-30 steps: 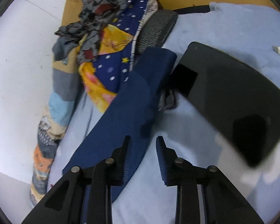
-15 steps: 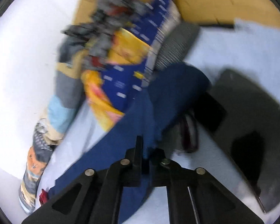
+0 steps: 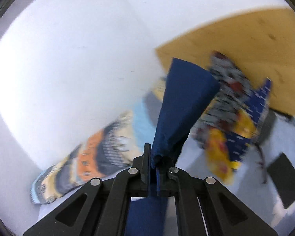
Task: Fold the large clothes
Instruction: 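Lift the sleeve with the right gripper and lay it across the jacket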
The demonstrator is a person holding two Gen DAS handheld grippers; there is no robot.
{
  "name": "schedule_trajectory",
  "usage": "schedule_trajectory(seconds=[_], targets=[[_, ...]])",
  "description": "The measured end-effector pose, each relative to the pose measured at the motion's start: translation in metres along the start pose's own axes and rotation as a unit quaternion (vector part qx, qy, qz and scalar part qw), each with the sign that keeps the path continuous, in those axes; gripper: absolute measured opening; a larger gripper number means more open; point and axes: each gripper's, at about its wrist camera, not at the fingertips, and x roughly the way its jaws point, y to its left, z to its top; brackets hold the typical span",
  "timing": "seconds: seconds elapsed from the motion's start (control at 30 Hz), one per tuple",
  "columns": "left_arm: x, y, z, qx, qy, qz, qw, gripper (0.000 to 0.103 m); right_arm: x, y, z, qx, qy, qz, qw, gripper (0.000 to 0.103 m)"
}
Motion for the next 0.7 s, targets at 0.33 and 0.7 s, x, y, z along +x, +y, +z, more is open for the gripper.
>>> schedule_trajectory(seconds=[0.33, 0.7], targets=[[-0.023, 0.078, -0.008, -0.067, -0.013, 0.027, 0.9973, 0.103, 0.011, 0.242, -0.081, -0.133, 0.066, 0.125, 0.981, 0.004], [-0.036, 0.162, -0.026, -0.171, -0.006, 0.043, 0.9843, 0.103, 0.124, 0.403, -0.398, -0.274, 0.234, 0.130, 0.924, 0.004]])
